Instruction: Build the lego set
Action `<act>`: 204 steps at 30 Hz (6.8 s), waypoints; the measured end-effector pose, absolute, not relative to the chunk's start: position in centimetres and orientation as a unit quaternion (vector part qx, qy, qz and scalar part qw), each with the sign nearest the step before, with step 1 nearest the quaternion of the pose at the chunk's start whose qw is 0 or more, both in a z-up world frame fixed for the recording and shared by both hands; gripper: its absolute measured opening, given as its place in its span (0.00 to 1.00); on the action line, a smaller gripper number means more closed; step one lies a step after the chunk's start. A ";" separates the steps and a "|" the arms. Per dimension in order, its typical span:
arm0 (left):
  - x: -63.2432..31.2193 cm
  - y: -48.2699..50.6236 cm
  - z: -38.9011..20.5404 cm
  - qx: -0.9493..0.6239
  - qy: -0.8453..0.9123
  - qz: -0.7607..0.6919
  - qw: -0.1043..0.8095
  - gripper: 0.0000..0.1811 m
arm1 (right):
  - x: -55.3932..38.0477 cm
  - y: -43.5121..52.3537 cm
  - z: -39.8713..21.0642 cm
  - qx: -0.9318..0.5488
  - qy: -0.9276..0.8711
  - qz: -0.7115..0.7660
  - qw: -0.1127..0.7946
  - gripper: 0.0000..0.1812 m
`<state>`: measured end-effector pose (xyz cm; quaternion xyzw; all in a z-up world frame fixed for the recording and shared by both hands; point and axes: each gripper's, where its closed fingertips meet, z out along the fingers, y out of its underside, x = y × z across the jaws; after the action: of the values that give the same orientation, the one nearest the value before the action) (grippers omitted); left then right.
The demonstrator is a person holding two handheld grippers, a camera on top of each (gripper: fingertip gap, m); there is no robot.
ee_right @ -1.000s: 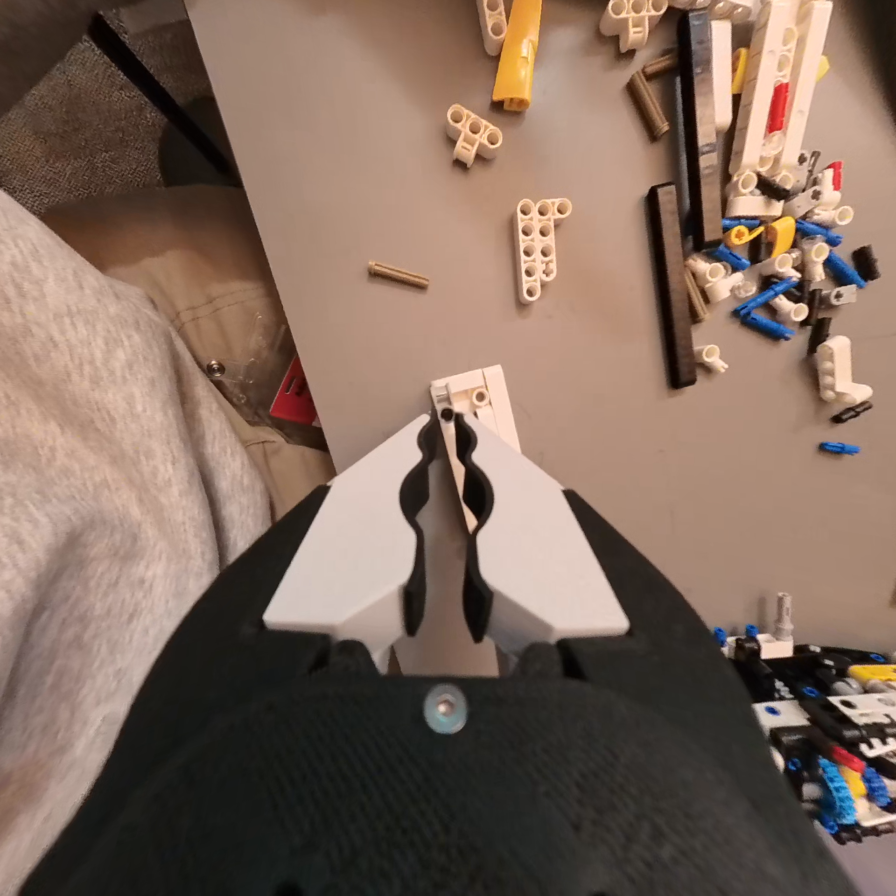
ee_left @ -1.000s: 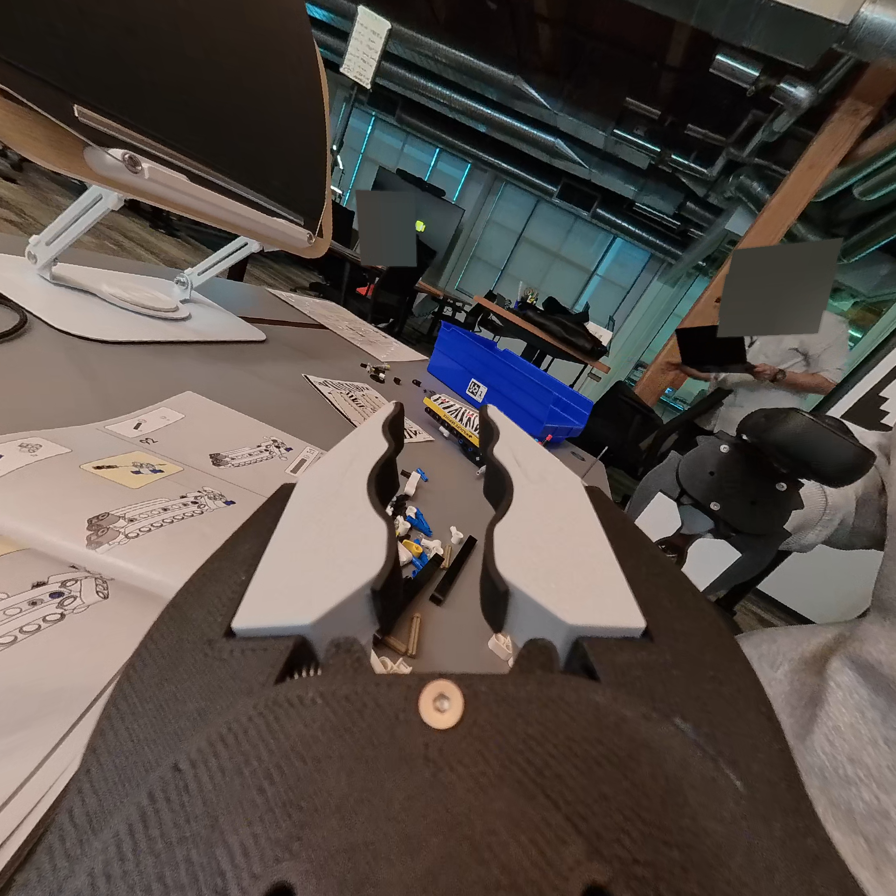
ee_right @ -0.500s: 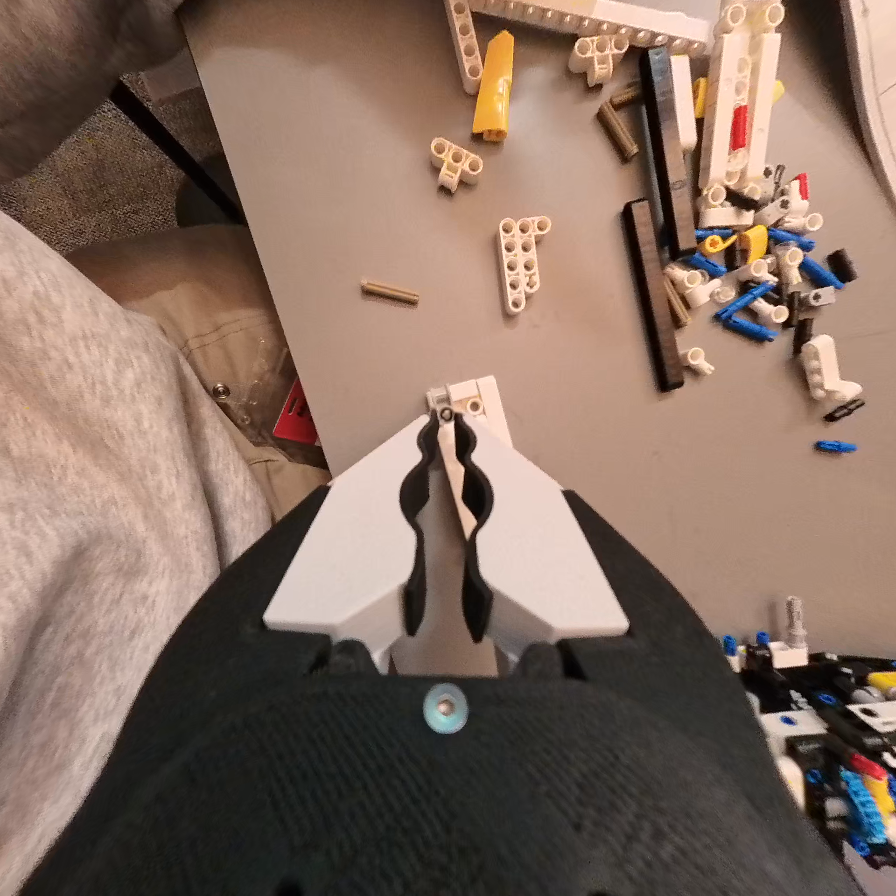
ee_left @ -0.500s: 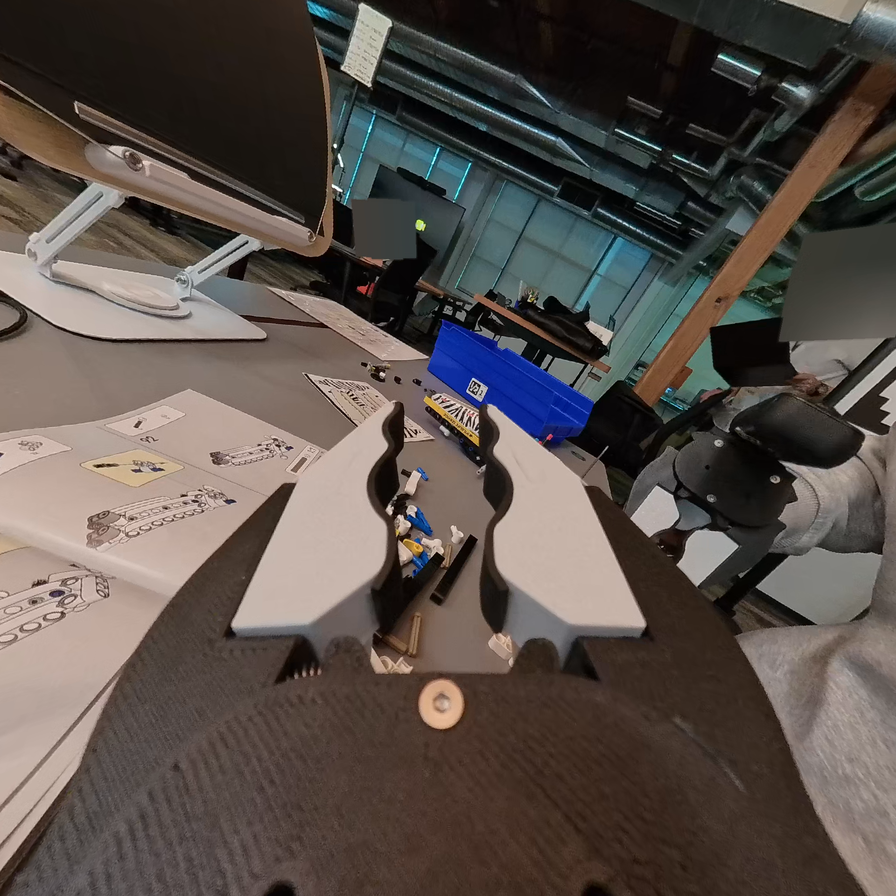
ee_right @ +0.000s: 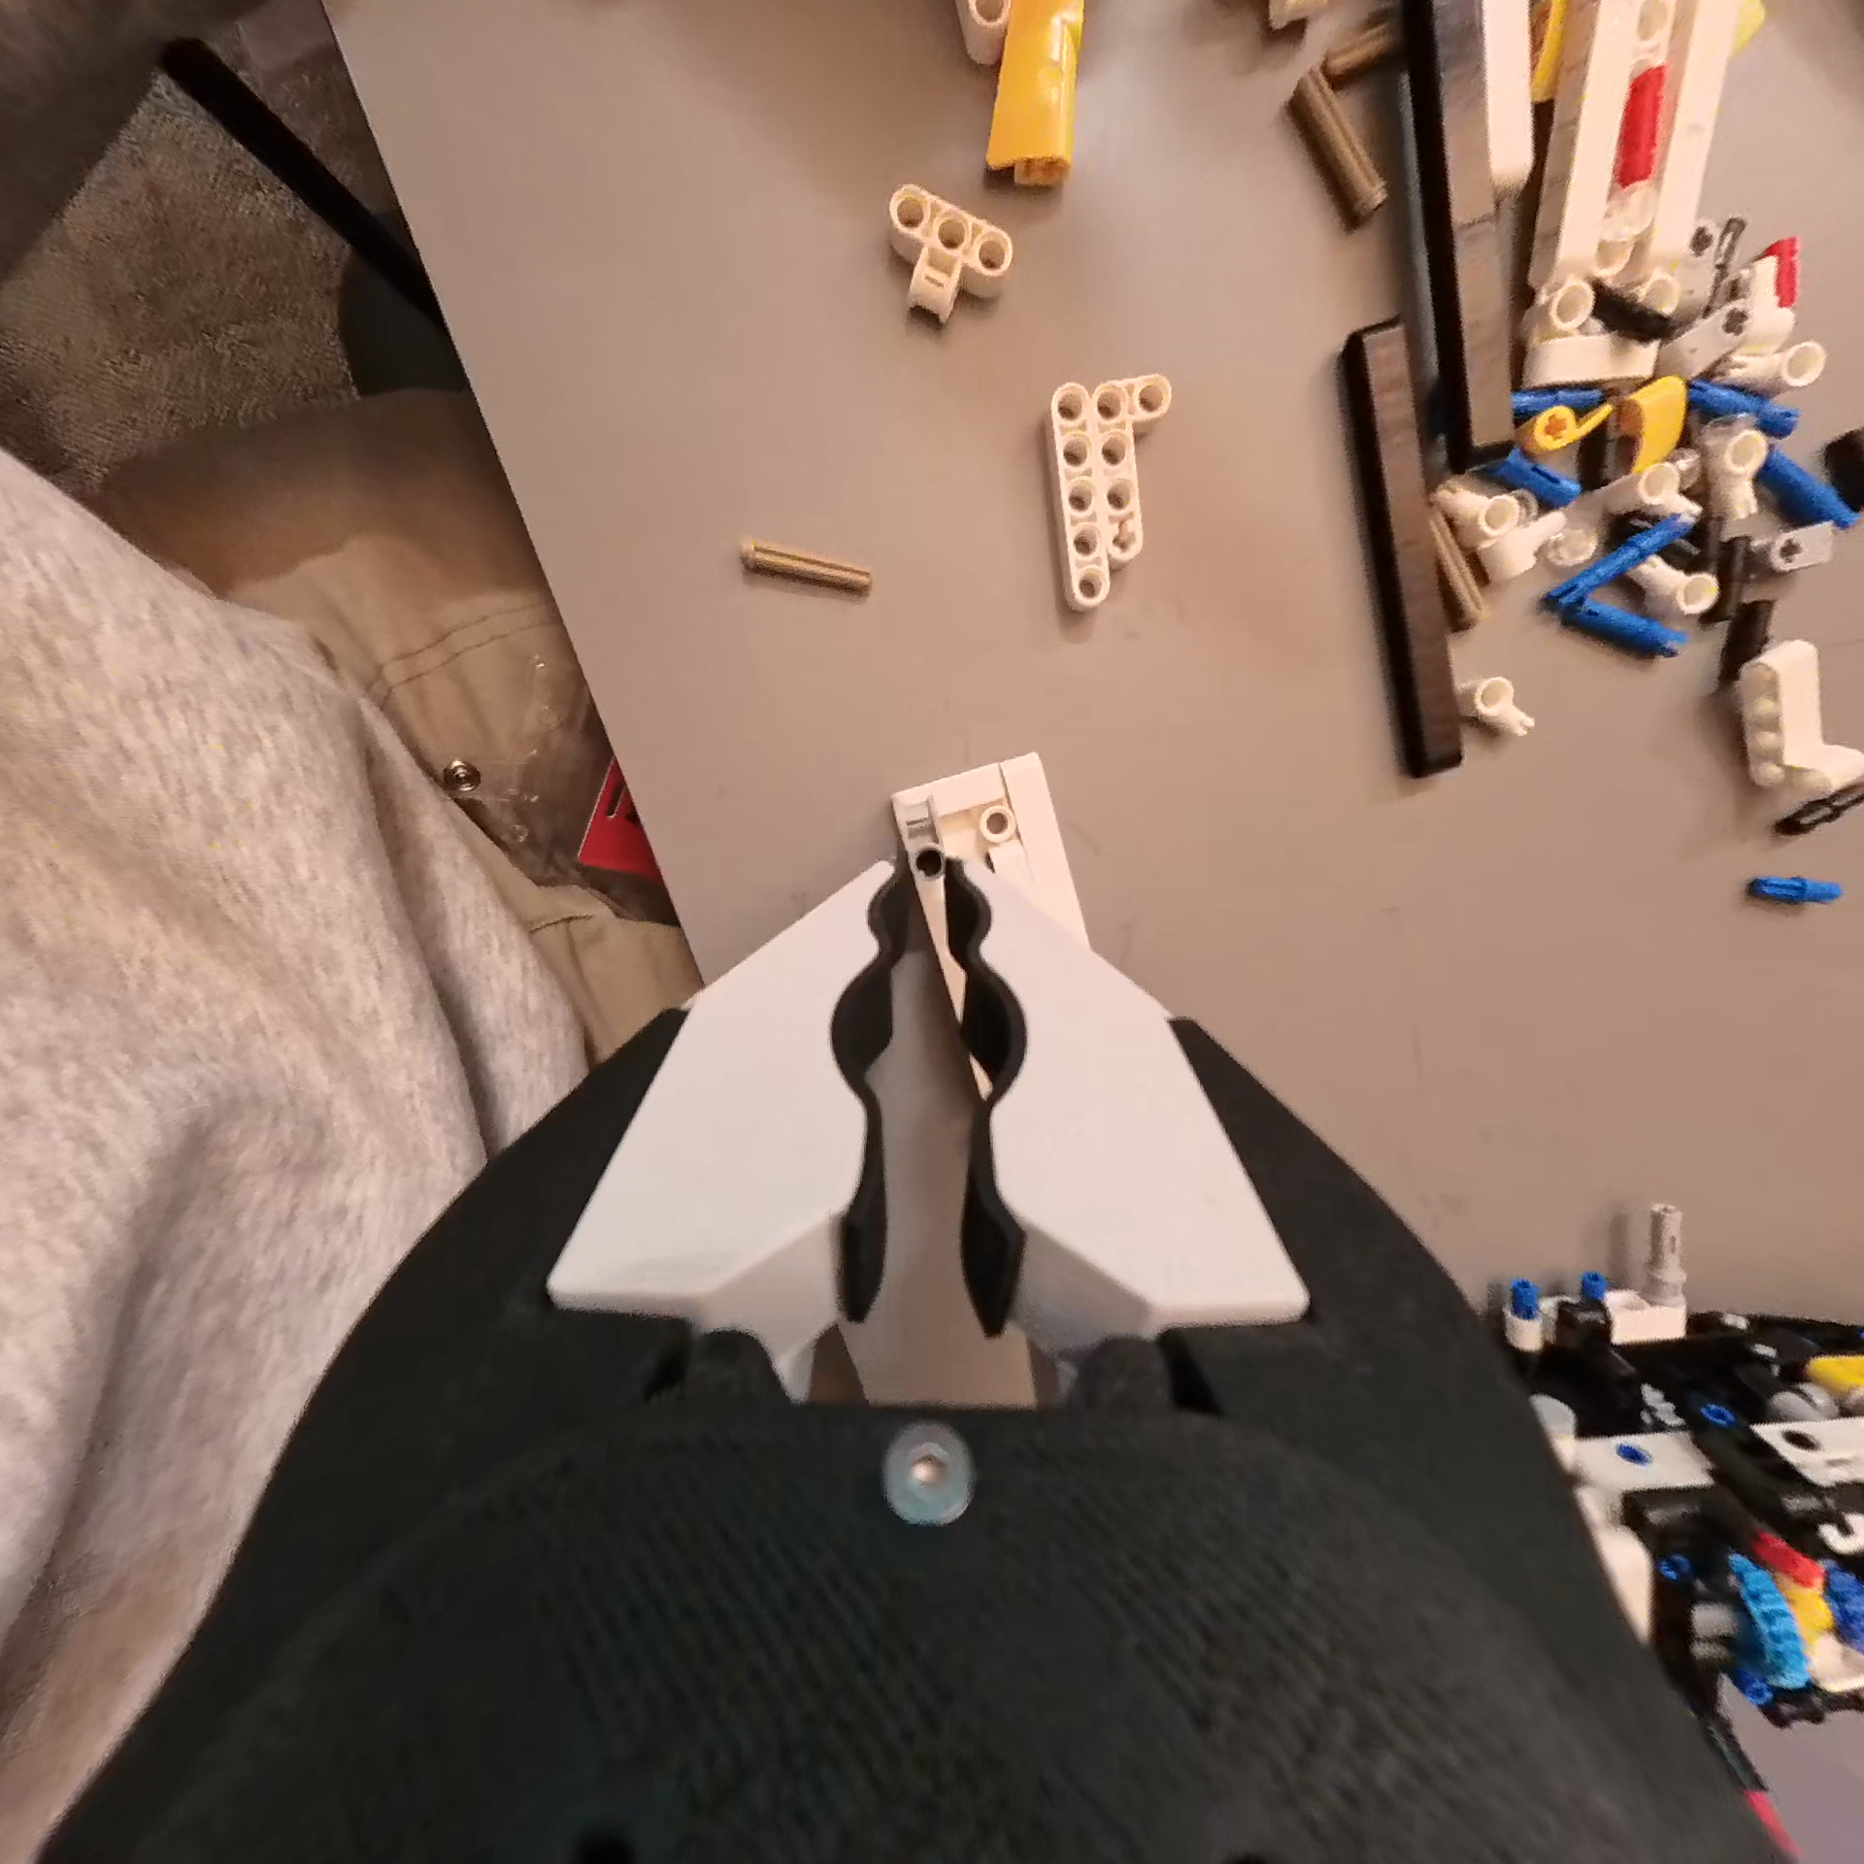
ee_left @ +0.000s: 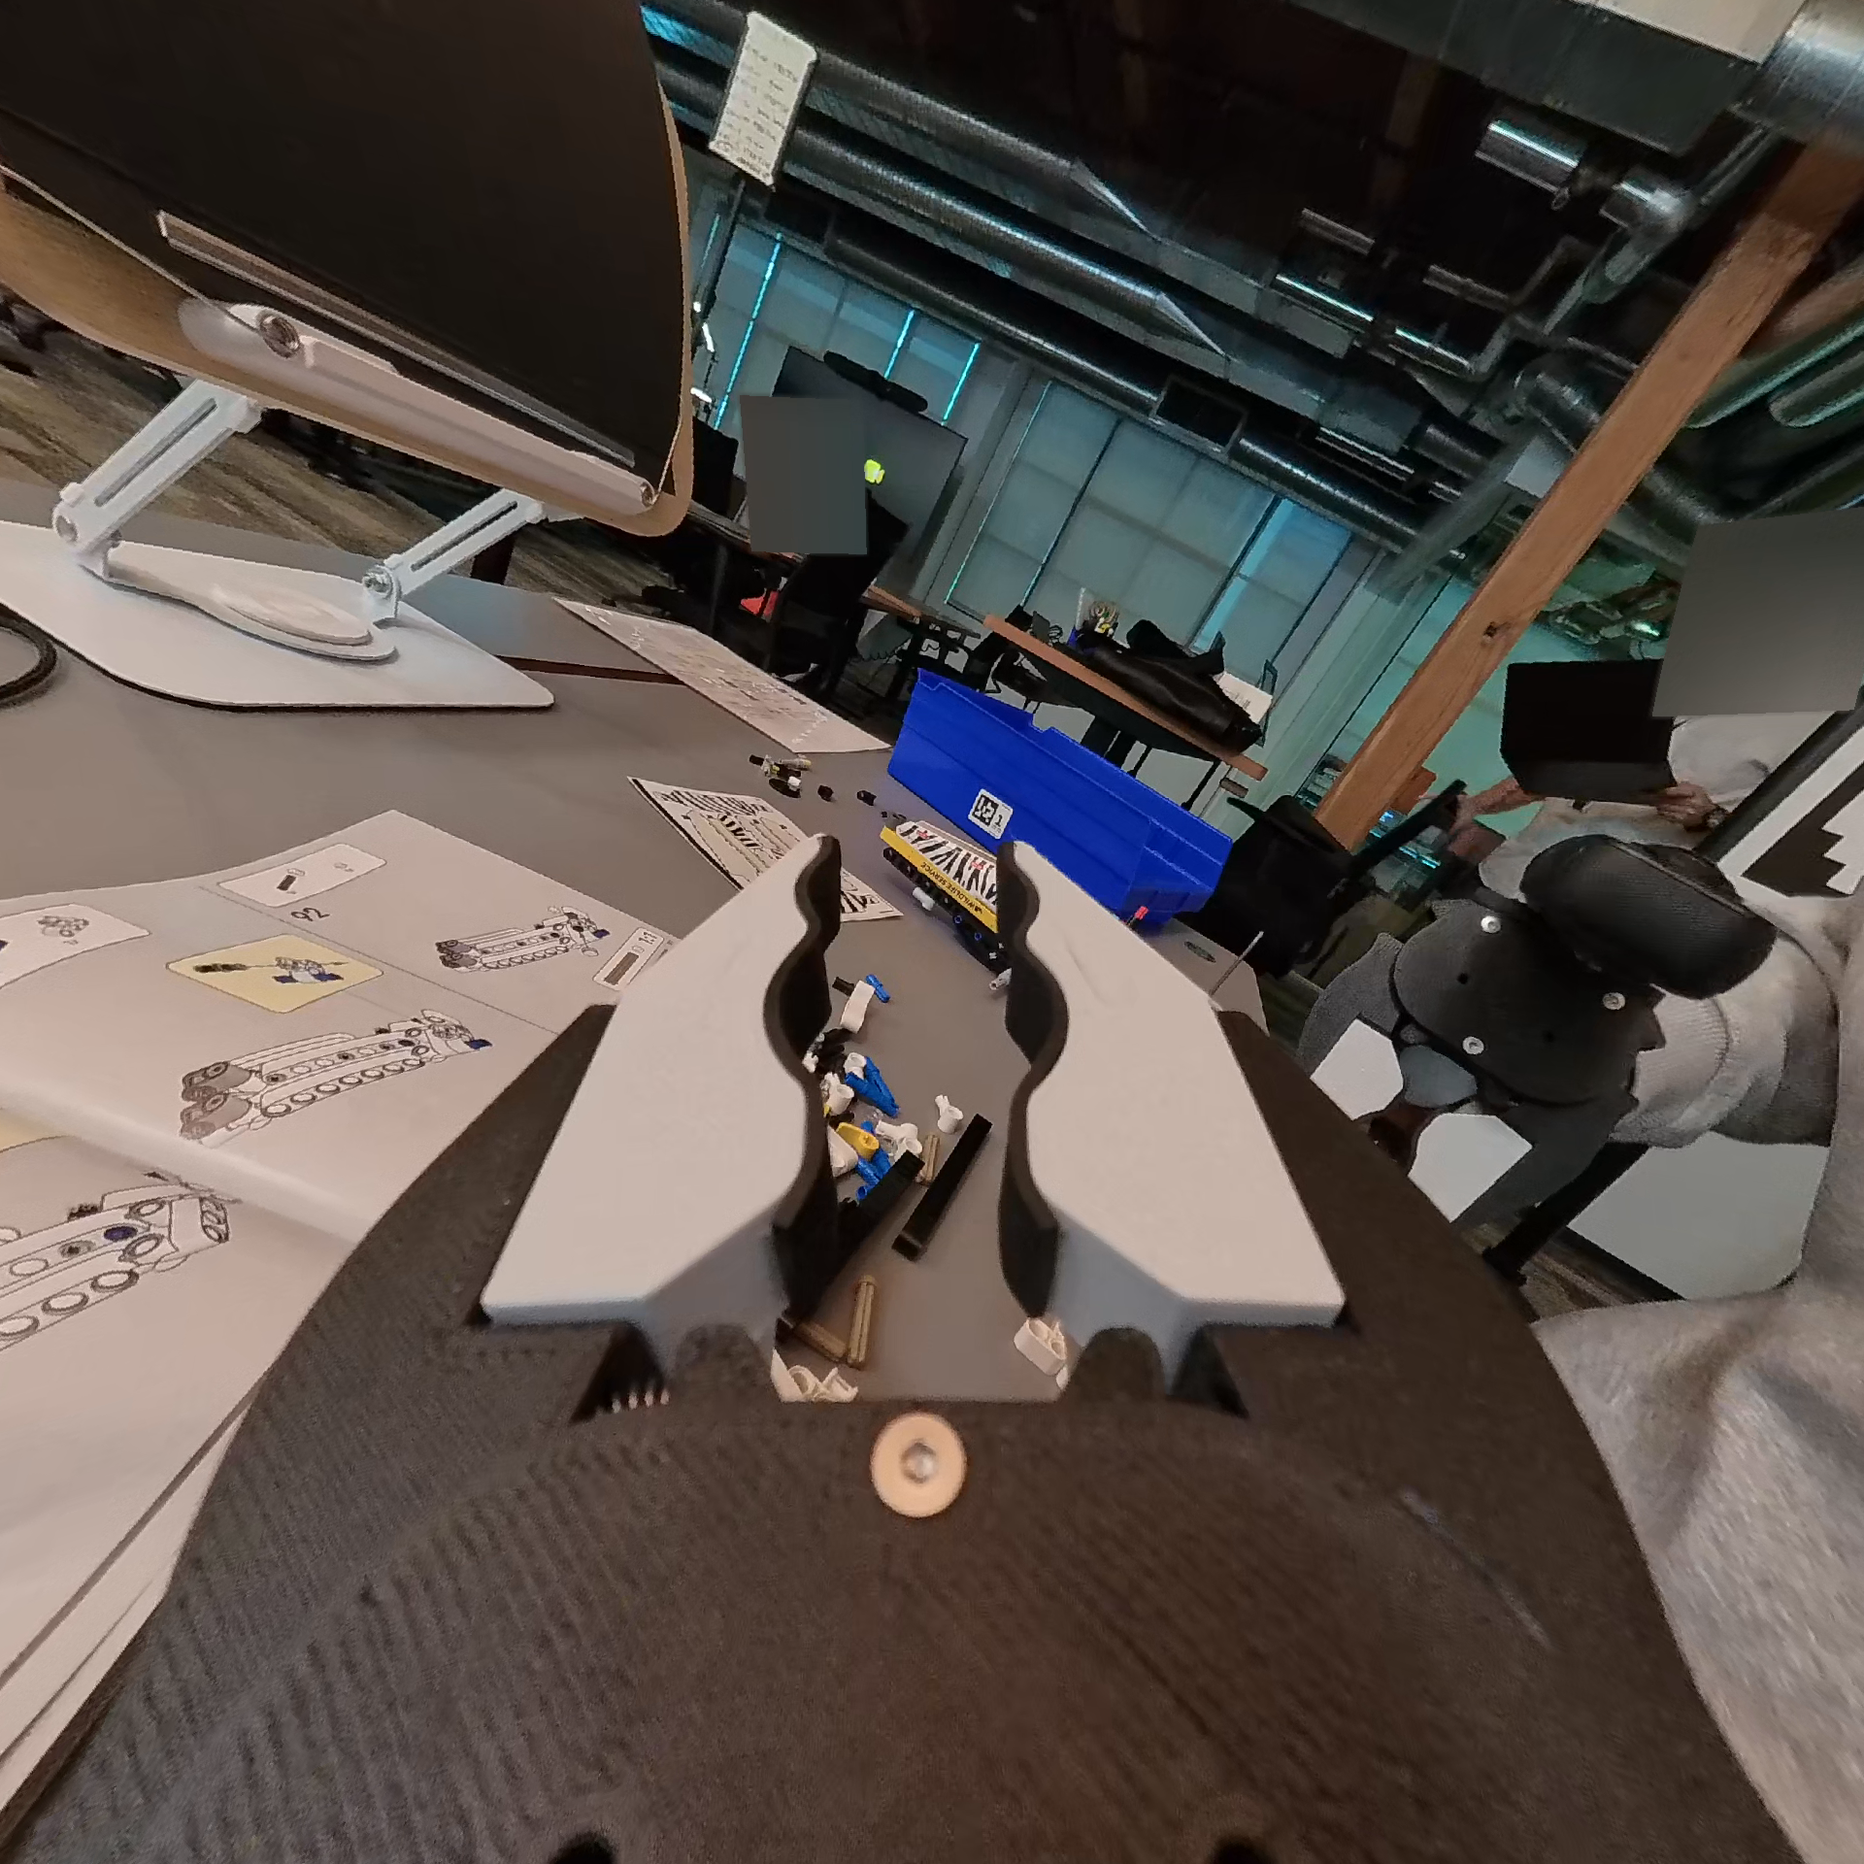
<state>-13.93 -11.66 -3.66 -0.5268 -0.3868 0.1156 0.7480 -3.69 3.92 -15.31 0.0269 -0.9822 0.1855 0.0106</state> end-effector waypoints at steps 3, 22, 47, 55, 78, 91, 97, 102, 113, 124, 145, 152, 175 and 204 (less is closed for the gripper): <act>-13.9 -11.7 -3.6 -0.526 -0.387 0.116 0.748 0.17 | -3.7 4.0 -15.3 0.036 -0.985 0.166 0.017 0.02; -13.9 -11.8 -3.5 -0.523 -0.386 0.113 0.751 0.17 | -3.4 3.8 -15.4 0.070 -0.991 0.109 0.023 0.02; -13.9 -11.8 -3.5 -0.523 -0.386 0.113 0.751 0.17 | -3.3 3.7 -15.5 0.110 -0.991 0.056 0.050 0.02; -13.9 -11.7 -3.5 -0.523 -0.387 0.112 0.752 0.17 | -3.3 3.7 -15.5 0.095 -0.993 0.050 0.039 0.02; -13.9 -11.8 -3.5 -0.521 -0.387 0.108 0.753 0.17 | -6.3 2.5 -13.4 0.077 -0.984 0.110 0.114 0.00; -14.1 -11.9 -3.6 -0.522 -0.391 0.109 0.750 0.17 | -13.0 2.0 -15.8 0.012 -0.985 0.115 0.125 0.13; -14.0 -12.1 -3.5 -0.515 -0.392 0.107 0.755 0.17 | -13.0 1.6 -17.0 0.023 -0.991 0.089 0.098 0.03; -14.0 -12.0 -3.4 -0.515 -0.389 0.103 0.757 0.17 | -12.7 1.4 -16.2 0.036 -0.988 0.101 0.112 0.03; -11.2 -6.1 -4.2 -0.597 -0.301 -0.012 0.744 0.18 | -12.7 -3.4 -5.8 0.056 -0.883 0.368 0.285 0.02; -11.0 -7.5 -2.6 -0.557 -0.292 0.004 0.777 0.18 | -11.1 -4.1 -7.7 -0.071 -0.819 0.543 0.172 0.02; -9.4 -24.5 0.7 -0.419 -0.378 0.441 0.698 0.00 | -12.9 -5.1 -5.1 -0.009 -0.733 0.659 0.170 0.02; -8.8 -28.4 0.7 -0.342 -0.431 0.508 0.662 0.00 | -13.1 -4.9 -5.1 -0.023 -0.731 0.668 0.136 0.02; -10.5 -22.5 -0.3 -0.385 -0.377 0.182 0.823 0.09 | -12.7 -5.1 -4.8 0.004 -0.728 0.664 0.171 0.02; -12.9 -4.6 -5.7 -0.597 -0.347 -0.015 0.723 0.02 | -13.2 -5.6 -5.7 0.045 -0.737 0.607 0.293 0.03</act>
<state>-12.87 -4.64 -5.65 -0.5969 -0.3465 -0.0149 0.7234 -13.19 -5.57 -5.71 0.0448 -0.7371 0.6074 0.2928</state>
